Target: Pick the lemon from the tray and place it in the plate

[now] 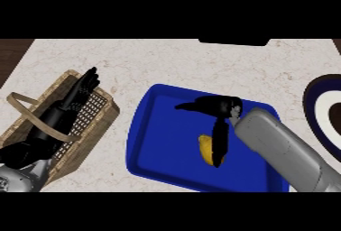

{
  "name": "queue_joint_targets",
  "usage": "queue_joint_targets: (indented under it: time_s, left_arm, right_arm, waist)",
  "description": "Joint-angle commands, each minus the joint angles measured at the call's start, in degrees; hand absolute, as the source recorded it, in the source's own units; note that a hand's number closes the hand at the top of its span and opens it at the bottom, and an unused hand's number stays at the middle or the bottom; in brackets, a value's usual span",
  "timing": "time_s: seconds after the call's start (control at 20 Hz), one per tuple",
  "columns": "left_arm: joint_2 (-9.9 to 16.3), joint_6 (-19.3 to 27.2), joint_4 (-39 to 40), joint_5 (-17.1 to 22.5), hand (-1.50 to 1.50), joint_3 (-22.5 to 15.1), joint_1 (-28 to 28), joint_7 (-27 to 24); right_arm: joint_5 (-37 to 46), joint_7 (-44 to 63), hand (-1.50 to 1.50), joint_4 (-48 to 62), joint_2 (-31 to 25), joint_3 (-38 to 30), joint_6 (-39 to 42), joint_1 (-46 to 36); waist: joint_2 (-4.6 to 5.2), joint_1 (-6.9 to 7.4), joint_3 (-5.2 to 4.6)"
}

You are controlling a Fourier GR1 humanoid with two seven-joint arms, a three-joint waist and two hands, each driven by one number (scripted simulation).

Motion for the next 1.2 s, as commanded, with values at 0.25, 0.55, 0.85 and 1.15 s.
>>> queue_joint_targets:
  time_s: [0.25,0.55,0.85,1.15]
  left_arm:
    - [-2.24,-3.27,6.21,-0.93,0.0,0.91,-0.38,-3.58]
    - [-1.83,-2.18,2.9,-1.91,0.0,2.15,0.01,-0.64]
    - [-0.67,-6.39,3.95,-0.4,0.0,4.75,0.79,-2.47]
    - [-4.88,-5.51,9.26,-3.29,0.0,5.04,-2.97,-2.85]
  right_arm:
    - [-1.22,9.17,-1.5,21.77,12.57,-1.87,13.55,-18.58]
    - [-7.5,17.77,-1.5,31.74,15.87,-4.22,23.92,-23.11]
    - [-4.53,17.66,-1.5,39.58,16.0,-3.7,27.51,-29.72]
    - [1.29,12.42,-1.5,45.82,17.68,-3.23,25.06,-30.02]
  waist:
    - [-1.21,-2.55,-0.07]
    - [-1.68,-3.02,-0.04]
    - [-1.41,-2.64,-0.01]
    - [-0.96,-2.92,0.01]
